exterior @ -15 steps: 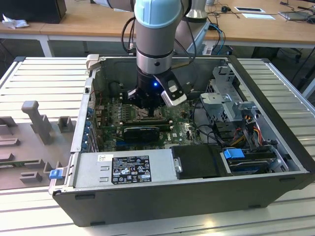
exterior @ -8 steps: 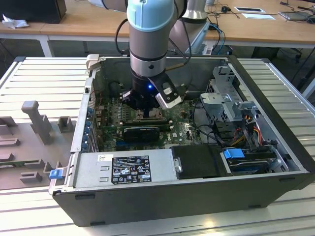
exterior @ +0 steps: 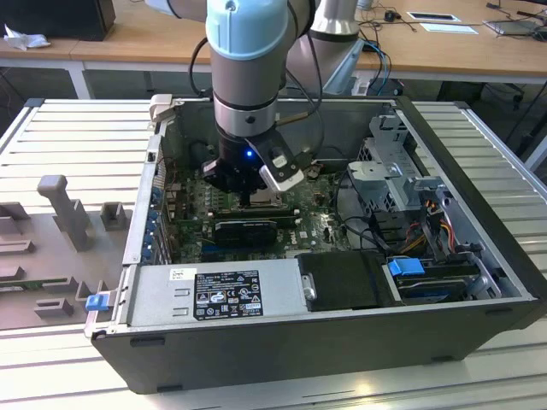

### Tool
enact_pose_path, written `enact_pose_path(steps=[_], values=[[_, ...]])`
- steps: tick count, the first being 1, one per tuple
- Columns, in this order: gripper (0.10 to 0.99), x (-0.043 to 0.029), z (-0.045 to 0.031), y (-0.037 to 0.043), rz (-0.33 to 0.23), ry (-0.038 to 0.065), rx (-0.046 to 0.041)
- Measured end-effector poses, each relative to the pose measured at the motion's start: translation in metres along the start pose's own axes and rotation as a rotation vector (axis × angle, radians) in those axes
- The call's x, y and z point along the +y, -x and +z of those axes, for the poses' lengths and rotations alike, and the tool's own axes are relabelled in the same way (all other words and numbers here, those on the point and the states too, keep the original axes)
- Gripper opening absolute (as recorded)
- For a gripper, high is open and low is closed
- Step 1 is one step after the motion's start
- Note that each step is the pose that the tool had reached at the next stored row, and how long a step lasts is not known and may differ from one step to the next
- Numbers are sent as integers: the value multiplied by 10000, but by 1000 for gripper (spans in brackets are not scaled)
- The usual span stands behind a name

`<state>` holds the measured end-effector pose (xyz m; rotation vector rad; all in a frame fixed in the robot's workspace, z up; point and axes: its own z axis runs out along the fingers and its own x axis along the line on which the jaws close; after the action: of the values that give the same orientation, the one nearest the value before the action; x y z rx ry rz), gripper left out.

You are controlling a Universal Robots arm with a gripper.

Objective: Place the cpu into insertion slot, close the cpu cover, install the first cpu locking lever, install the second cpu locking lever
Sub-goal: 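Install the second cpu locking lever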

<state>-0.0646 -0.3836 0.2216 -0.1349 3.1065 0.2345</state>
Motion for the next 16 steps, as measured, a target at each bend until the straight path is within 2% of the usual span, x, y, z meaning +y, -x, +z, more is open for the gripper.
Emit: enact_pose_path(steps=[2,4,6,8,10,11,14,16], values=[[106,-10,50,-9,-28,35,3],[106,-24,57,-11,-57,95,-3],[106,-44,60,-15,-96,226,-34],[106,-57,61,-17,-124,440,-49],[106,-79,59,-27,-134,731,-75],[106,-99,56,-32,-138,807,-84],[106,-193,42,-52,-139,875,-96],[106,-222,38,-81,-137,1060,-123]])
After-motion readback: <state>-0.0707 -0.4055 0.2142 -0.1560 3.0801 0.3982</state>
